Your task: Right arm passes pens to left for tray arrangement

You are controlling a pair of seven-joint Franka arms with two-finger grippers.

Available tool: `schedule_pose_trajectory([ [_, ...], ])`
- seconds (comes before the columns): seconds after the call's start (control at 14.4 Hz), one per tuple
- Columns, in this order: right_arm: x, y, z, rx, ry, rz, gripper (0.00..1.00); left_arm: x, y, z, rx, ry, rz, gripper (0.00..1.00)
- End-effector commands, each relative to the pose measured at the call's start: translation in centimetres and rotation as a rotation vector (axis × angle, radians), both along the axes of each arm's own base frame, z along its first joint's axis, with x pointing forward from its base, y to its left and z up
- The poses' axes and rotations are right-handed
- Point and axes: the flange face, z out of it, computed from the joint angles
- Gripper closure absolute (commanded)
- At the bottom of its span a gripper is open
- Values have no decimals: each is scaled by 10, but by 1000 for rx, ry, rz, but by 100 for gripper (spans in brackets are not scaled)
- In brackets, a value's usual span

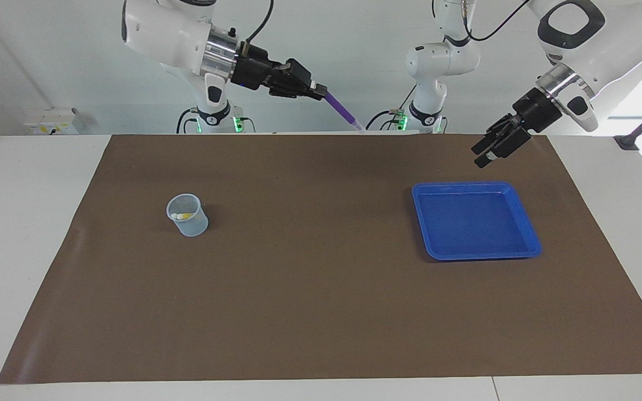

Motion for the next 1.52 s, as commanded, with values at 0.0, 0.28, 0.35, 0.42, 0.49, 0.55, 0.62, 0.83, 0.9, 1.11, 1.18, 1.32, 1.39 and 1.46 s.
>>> schedule_pose_trajectory([
  [0.0,-3,14,-2,17,21,2,100,-14,-5,8,-49,32,60,0],
  [0.28,9,44,-6,29,72,-54,100,-30,-24,14,-108,151,148,0],
  [0.35,15,47,-7,36,79,-71,100,-43,-40,19,-110,160,137,0],
  [0.42,20,54,-7,46,78,-87,100,-58,-45,25,-109,152,129,0],
  [0.49,25,62,-9,53,83,-102,100,-72,-46,26,-106,147,127,0],
  [0.55,30,66,-9,60,83,-116,100,-81,-47,26,-102,148,125,0],
  [0.62,35,69,-11,68,87,-131,100,-92,-57,26,-92,147,109,0],
  [0.83,35,77,-10,78,86,-143,100,-111,-90,16,-63,159,139,0],
  [0.9,31,83,-11,76,88,-133,100,-114,-99,16,-61,172,159,0],
  [1.11,24,91,-13,62,87,-115,100,-112,-101,16,-64,162,231,0],
  [1.18,21,94,-14,56,84,-108,100,-110,-100,17,-67,153,239,0],
  [1.32,21,94,-14,49,80,-107,100,-110,-100,15,-65,153,240,5],
  [1.39,21,94,-14,45,77,-107,100,-110,-98,15,-65,155,238,7],
  [1.46,21,95,-14,45,77,-105,100,-111,-98,15,-64,157,232,8],
])
